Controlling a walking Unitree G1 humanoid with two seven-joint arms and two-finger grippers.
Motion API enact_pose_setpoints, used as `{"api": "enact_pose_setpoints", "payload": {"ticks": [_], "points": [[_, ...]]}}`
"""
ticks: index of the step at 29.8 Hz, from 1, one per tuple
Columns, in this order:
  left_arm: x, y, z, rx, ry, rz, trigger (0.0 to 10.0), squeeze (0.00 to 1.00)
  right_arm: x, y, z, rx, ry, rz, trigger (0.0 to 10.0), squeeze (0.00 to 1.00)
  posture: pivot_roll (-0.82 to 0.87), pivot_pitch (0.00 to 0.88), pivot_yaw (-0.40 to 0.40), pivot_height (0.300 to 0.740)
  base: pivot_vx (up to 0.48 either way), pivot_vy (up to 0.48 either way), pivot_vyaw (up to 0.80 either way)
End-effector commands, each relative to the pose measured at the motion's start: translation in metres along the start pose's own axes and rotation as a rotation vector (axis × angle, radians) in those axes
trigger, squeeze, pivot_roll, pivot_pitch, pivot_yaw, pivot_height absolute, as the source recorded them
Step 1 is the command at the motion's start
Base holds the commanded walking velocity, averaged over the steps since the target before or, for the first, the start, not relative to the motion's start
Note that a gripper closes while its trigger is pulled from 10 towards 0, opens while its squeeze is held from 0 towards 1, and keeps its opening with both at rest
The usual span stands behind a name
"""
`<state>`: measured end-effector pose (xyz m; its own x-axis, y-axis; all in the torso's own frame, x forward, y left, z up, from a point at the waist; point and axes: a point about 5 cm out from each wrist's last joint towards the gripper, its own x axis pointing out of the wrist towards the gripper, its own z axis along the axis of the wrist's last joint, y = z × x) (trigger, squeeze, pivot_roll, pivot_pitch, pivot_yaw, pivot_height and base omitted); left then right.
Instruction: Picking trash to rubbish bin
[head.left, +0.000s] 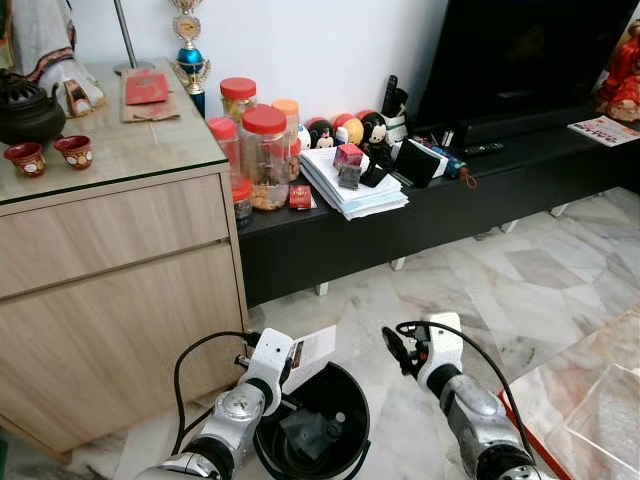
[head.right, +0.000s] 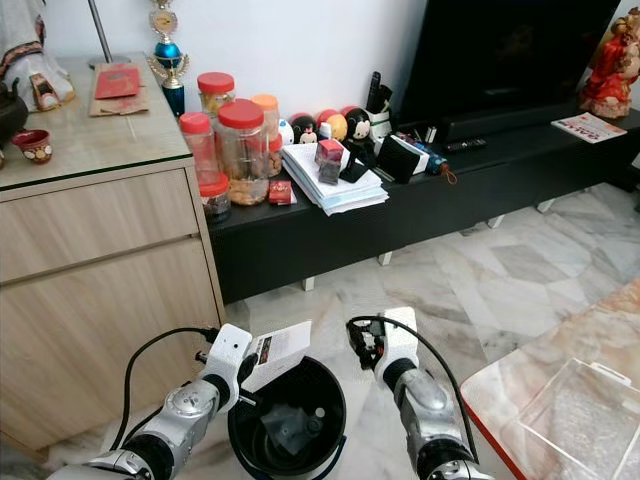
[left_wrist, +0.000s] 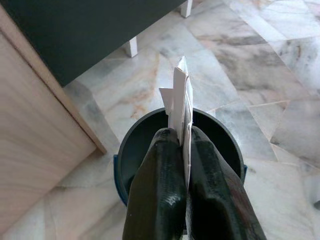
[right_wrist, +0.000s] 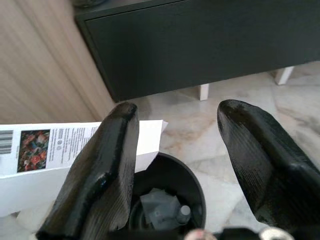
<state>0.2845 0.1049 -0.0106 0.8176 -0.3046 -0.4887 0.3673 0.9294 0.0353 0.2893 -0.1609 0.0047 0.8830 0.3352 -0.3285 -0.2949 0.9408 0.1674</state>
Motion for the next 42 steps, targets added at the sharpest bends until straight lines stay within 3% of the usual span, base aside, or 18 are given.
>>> {"api": "enact_pose_setpoints", "payload": {"ticks": [1,8,12,18,34,35,36,37,38,42], "points": [[-0.001,0.000,-0.005,-0.026,0.027,0.009,10.0,0.00,0.001,-0.002,0.007,-0.021,-0.028,0.007,10.0,0.00,0.16,0.013,-0.125,0.740,0.000,0.000,0.00],[-0.001,-0.006,-0.011,-0.114,0.062,-0.036,10.0,0.00,0.000,-0.001,0.008,-0.057,-0.014,0.066,10.0,0.00,0.14,0.027,-0.138,0.740,0.000,0.000,0.00],[-0.002,-0.012,-0.014,-0.117,0.086,-0.075,10.0,0.00,-0.001,0.003,0.002,-0.122,0.051,0.120,10.0,0.00,0.14,0.029,-0.142,0.740,0.000,0.000,0.00],[-0.002,-0.017,-0.018,-0.103,0.114,-0.087,10.0,0.00,-0.001,0.005,0.000,-0.143,0.065,0.135,10.0,0.00,0.13,0.029,-0.149,0.740,0.000,0.000,0.00],[-0.004,-0.010,-0.024,-0.082,0.149,-0.042,10.0,0.00,-0.002,0.007,-0.001,-0.143,0.072,0.144,10.0,0.00,0.13,0.029,-0.149,0.740,0.000,0.000,0.00],[-0.004,-0.009,-0.024,-0.079,0.149,-0.039,10.0,0.10,-0.002,0.007,-0.001,-0.142,0.072,0.144,10.0,0.00,0.14,0.032,-0.146,0.740,0.000,0.000,0.00],[-0.004,-0.008,-0.024,-0.073,0.150,-0.033,10.0,0.39,-0.001,0.007,-0.001,-0.140,0.071,0.143,10.0,0.00,0.14,0.032,-0.146,0.740,0.000,0.000,0.00],[-0.004,-0.008,-0.024,-0.073,0.150,-0.033,10.0,0.39,-0.001,0.007,-0.001,-0.140,0.071,0.143,10.0,0.00,0.14,0.032,-0.146,0.740,0.000,0.000,0.00],[-0.005,-0.007,-0.024,-0.064,0.152,-0.024,10.0,1.00,-0.002,0.007,-0.002,-0.139,0.073,0.141,10.0,0.00,0.14,0.032,-0.146,0.740,0.000,0.000,0.00],[-0.005,-0.006,-0.025,-0.055,0.157,-0.016,10.0,1.00,-0.002,0.007,-0.003,-0.139,0.080,0.141,10.0,0.00,0.14,0.032,-0.146,0.740,0.000,0.000,0.00]]}}
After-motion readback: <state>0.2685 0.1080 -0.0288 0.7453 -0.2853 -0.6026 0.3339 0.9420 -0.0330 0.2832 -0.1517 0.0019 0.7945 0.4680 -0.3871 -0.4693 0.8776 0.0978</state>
